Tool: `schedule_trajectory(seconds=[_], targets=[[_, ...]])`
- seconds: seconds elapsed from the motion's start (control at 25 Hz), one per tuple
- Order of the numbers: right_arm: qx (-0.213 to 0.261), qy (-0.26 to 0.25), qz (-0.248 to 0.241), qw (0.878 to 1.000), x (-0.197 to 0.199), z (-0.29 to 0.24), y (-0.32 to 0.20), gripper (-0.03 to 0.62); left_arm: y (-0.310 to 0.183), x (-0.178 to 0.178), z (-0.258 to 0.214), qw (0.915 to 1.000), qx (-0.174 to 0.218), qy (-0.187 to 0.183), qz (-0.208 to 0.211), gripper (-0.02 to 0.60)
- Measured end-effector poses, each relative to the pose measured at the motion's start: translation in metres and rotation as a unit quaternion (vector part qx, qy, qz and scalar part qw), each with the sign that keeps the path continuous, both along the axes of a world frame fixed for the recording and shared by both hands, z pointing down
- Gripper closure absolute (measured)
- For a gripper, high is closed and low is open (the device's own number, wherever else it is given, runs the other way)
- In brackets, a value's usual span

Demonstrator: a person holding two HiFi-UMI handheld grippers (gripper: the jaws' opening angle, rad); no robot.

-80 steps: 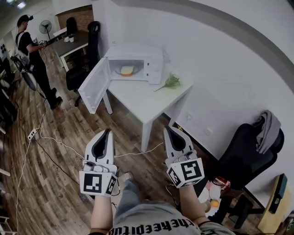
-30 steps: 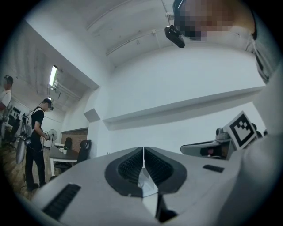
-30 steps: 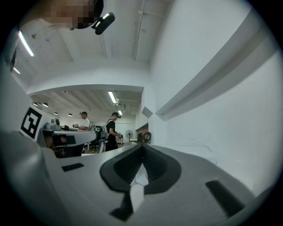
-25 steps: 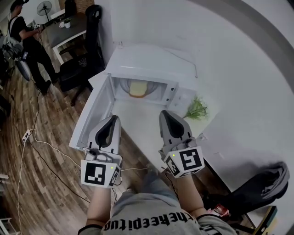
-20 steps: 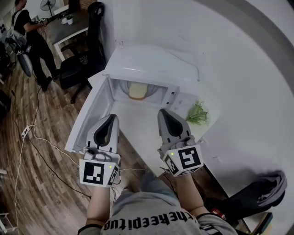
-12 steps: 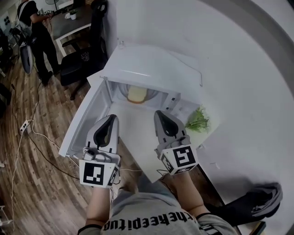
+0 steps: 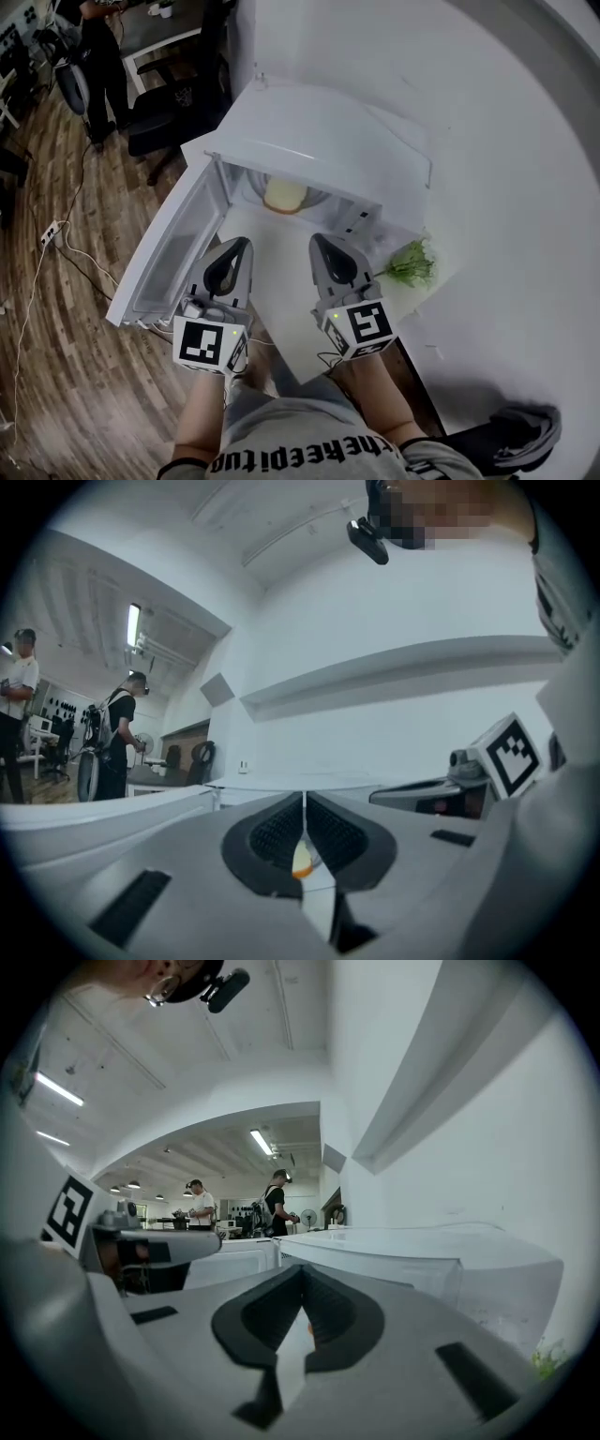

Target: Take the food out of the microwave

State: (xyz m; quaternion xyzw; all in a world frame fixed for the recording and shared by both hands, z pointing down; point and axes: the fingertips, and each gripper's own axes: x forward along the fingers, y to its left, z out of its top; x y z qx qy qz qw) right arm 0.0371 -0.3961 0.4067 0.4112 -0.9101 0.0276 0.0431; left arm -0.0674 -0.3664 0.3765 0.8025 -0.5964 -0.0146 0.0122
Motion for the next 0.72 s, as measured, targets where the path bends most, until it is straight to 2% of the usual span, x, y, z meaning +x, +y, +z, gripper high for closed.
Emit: schedule_trajectory(seconds=[0.32,0.52,0.72], targets=[[0.003,-0.015,-0.015,1.0,0.008,-0.005,-0.004,0.588,-0.046,0.013,0.084,0.9963,-0.082,0.023,0.006,0.569],[0.011,-0.009,-0.023,1.0,0.01,-0.001,-0.005,0.588,-0.076,0.013,0.138,0.9865,-0.157,0.047,-0.011,0.569],[0.006,-0.011,-0.026,1.0,0.012,0.004,-0.006,0.588,-0.098,0.015,0.171,0.9762,-0.204,0.07,-0.023,0.568]])
